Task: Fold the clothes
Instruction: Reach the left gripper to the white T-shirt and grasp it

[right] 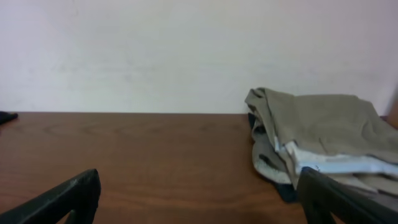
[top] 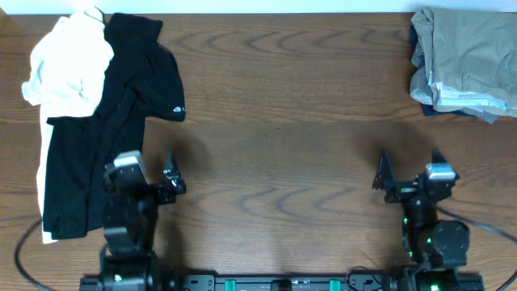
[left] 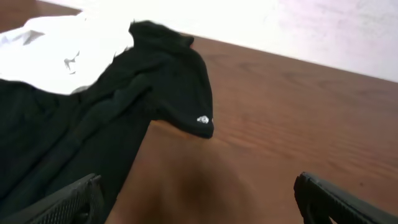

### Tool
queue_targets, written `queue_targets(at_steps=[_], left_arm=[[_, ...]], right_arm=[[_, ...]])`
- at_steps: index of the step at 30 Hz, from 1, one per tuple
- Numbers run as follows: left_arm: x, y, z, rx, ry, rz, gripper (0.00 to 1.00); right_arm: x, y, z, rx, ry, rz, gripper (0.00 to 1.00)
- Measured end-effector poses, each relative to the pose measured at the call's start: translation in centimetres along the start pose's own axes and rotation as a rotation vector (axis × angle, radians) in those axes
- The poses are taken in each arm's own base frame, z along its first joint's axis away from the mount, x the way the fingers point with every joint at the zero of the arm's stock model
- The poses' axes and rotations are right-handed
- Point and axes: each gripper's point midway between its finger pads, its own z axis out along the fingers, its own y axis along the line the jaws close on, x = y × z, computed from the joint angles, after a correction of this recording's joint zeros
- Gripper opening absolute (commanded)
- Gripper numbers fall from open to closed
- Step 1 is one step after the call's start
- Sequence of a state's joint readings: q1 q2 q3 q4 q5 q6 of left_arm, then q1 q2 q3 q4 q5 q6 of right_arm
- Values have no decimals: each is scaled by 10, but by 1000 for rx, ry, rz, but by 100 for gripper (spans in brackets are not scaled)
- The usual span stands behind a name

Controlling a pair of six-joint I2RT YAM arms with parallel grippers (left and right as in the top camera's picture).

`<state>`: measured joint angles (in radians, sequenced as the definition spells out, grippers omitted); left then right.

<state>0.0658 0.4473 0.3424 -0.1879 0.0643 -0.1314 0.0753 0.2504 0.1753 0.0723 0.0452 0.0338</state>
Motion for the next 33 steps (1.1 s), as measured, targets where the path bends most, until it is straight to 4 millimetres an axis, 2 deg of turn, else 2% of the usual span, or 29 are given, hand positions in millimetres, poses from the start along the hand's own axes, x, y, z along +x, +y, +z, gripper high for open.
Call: queue_targets(at_steps=[4,8,12,18,24,28,33], left_arm=[[-20,-4,8,-21,104,-1,98],[-37,-7,20,-40,189,-2,98],[-41,-7,33,-62,304,-4,98],[-46,-11,49,-82,488,-11,98],[-60,-24,68,-35,538,-26,98],[-52,-25,77,-24,568,-23,98],[-36,-22,89,-26,623,-10,98]], right_arm=[[-26,3,18,-4,39,-2,99],[-49,11,48,-36,102,-3,99],[-57,23,81,-94,202,1,99],[-43,47,128,-213,425,30,99],[-19,65,159,-306,618,75,99],[-2,74,178,-354,662,98,99],[20,78,186,-377,705,114,99]])
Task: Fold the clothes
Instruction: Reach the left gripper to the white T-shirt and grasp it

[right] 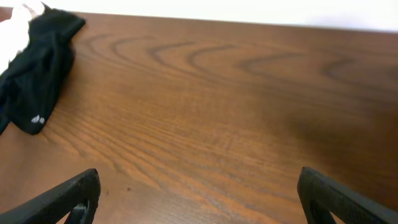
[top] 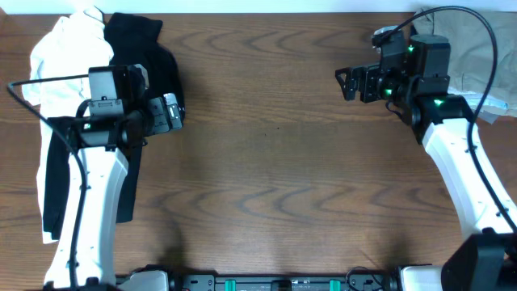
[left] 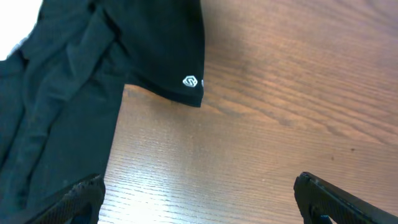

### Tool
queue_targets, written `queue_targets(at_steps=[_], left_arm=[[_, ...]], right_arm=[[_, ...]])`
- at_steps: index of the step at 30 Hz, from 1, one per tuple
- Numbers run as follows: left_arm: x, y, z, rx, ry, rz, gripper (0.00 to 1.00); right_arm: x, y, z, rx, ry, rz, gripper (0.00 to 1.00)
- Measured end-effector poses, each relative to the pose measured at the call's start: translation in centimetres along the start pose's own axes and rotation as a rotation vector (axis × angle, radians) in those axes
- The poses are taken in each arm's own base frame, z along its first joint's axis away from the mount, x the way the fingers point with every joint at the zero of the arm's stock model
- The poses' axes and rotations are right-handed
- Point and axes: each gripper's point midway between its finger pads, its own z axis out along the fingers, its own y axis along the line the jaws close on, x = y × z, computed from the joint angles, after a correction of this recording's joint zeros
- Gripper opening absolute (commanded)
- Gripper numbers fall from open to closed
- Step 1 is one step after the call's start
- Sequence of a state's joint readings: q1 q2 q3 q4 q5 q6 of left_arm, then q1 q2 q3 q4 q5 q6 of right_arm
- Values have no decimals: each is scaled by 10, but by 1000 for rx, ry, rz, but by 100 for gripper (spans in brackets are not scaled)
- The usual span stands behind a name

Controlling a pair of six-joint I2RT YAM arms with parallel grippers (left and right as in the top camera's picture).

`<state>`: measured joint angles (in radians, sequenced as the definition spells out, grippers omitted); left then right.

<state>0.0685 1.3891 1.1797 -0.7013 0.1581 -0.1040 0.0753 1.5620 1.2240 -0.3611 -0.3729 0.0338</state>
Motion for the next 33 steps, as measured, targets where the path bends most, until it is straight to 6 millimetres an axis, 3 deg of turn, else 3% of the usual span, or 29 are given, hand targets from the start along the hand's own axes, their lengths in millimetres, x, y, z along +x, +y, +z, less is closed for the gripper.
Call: queue_targets(at_steps=[5,10,13,19,22,29,33], left_arm=[[1,2,18,-5,30,4,98],[-16,15,30,-42,-24,-15,98],[-32,41,31,-110,-72,-65,98],[-81,114,33,-249,-241,-186,98],[-96,148,45,-297,-296,-236,99],[-81,200,112,-358,-221,-297,99],[-77,226,137,-380,-183,-330,99]], right_arm=[[4,1,6,-20,15,3,99],[6,1,8,-24,20,-27,99],[9,0,10,-28,31,-38,99],[18,0,12,-32,64,-39,99],[24,0,12,-32,88,-33,99],[41,9,13,-49,156,-29,99],[47,13,13,-54,183,-27,99]])
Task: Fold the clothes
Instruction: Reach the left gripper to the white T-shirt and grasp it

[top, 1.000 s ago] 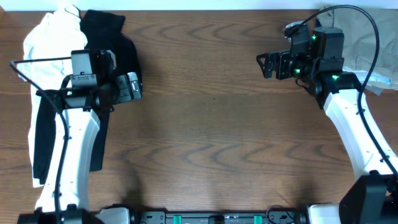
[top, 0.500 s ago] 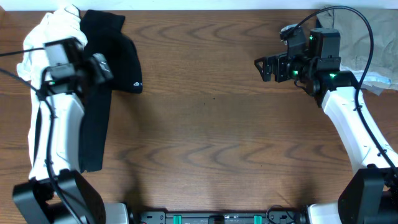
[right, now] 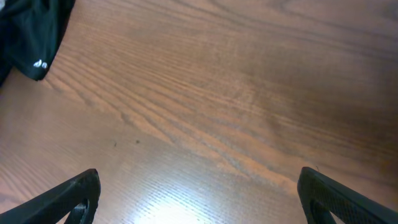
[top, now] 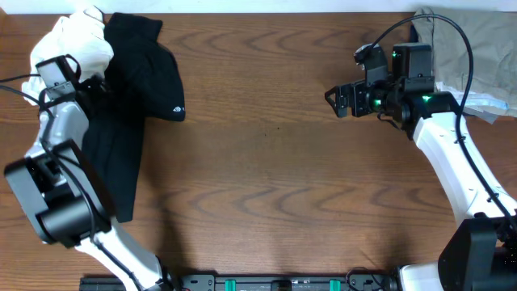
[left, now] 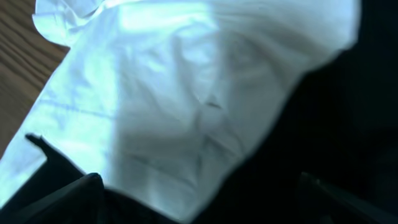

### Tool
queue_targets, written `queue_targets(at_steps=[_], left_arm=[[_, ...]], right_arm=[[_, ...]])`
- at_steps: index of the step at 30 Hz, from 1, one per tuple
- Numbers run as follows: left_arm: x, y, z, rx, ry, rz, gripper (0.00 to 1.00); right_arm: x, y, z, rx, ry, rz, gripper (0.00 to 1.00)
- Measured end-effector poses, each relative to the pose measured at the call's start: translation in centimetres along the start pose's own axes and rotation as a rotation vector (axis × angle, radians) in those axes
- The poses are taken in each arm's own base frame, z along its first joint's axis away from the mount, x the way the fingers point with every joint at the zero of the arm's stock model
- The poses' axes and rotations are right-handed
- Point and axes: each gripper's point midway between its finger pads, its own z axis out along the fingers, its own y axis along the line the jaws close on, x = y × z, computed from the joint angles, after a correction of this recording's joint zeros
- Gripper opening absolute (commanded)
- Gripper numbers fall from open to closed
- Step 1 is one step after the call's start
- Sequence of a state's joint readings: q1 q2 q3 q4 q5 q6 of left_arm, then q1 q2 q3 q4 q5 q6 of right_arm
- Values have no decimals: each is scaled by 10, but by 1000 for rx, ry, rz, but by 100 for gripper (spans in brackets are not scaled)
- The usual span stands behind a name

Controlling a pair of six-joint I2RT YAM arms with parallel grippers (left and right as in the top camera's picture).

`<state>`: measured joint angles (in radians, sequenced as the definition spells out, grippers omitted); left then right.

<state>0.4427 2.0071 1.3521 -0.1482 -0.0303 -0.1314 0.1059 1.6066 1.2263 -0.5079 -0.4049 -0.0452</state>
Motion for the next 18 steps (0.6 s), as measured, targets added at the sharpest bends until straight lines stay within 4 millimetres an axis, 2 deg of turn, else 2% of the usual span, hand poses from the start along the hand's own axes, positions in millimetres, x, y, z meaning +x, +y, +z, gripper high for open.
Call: queue_targets(at_steps=[4,7,13,18], left_arm=[[-14,14,12,-17,-23,-26,96],[-24,17,11,-18,-50,-31,79],[-26,9,12,-9,-61,-22,78],[-22,6,18,-6,-56,-15,78]], right_arm=[[1,-1,1,7,6,0,99],[2,-2,1,17,7,-2,99],[0,8,5,8,5,-26,99],[-2,7,5,14,-3,-28,99]])
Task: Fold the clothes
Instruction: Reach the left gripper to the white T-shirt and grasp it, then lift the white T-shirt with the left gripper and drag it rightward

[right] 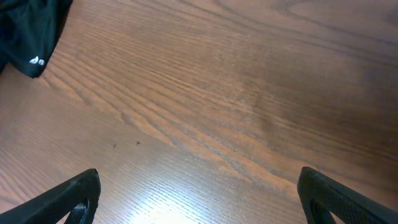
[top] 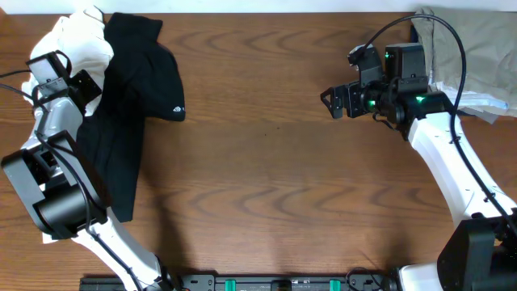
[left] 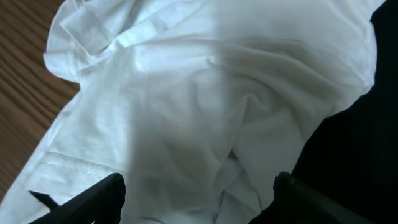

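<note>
A crumpled white garment (top: 71,42) lies at the far left corner, partly overlapped by a long black garment (top: 133,89). My left gripper (top: 71,83) hovers at the seam between them. In the left wrist view the white garment (left: 186,106) fills the frame, with the black garment (left: 367,137) at the right. The left gripper (left: 199,205) is open, nothing between its fingers (left: 102,196). My right gripper (top: 334,102) is open over bare wood, its fingers (right: 68,199) wide apart. The black garment's logo corner (right: 28,43) shows in the right wrist view.
A folded stack of khaki and light-blue clothes (top: 472,56) sits at the far right corner, just behind the right arm. The brown wooden table (top: 266,186) stretches between the two piles. Cables trail from both arms.
The left gripper's fingers stand a little closer together and more of the white garment shows under them. The right gripper has shifted slightly to the left. The garments lie unchanged.
Both arms rested open at the near edge. Then the left was out over the black garment's logo corner and the right near the khaki stack. Later the left was at the white garment, where it remains; the right stays over bare wood.
</note>
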### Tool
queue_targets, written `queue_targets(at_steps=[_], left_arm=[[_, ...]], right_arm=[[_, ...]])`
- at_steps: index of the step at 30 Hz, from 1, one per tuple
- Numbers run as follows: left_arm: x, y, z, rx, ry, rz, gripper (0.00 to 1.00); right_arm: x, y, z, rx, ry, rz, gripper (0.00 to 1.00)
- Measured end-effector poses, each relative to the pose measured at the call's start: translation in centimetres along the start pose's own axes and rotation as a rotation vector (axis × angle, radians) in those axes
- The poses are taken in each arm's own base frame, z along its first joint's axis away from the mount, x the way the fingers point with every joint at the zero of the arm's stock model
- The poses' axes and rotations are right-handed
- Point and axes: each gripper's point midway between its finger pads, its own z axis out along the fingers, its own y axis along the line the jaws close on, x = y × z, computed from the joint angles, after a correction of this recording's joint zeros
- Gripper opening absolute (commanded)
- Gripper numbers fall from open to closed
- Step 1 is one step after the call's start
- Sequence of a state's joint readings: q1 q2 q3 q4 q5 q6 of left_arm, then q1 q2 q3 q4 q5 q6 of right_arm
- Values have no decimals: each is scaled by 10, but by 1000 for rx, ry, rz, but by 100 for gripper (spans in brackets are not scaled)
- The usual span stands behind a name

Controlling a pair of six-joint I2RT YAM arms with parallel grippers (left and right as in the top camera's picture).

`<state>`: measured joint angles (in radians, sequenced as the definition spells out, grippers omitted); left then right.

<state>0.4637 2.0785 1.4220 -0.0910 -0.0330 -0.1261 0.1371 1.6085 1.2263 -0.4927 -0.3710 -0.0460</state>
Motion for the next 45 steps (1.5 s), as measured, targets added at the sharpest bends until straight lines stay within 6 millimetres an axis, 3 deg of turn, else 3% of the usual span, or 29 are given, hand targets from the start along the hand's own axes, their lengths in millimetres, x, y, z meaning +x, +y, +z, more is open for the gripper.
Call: queue_targets(at_steps=[7,15,20,28,31,36,39,41,45], left_arm=[[0,-1,7,2,-14,4,70],[15,1,24,-4,14,20,61],[9,0,24,1,-8,18,50],[9,0,24,1,-8,19,13],[10,0,24,0,-2,20,6],[8,0,21,0,-5,21,6],[-8,-2,4,7,-40,18,6],[-32,-4,-20,17,-99,13,6],[-100,-12,-107,59,-301,-3,6]], right_arm=[[-2,0,0,1,-7,-1,99],[-2,0,0,1,-7,-2,99],[-2,0,0,2,-8,-2,99],[-2,0,0,2,-9,-3,99],[-2,0,0,2,-9,-2,99],[-2,0,0,2,-9,-2,99],[-2,0,0,2,-9,-2,99],[-2,0,0,2,-9,-3,99],[-2,0,0,2,-9,-3,99]])
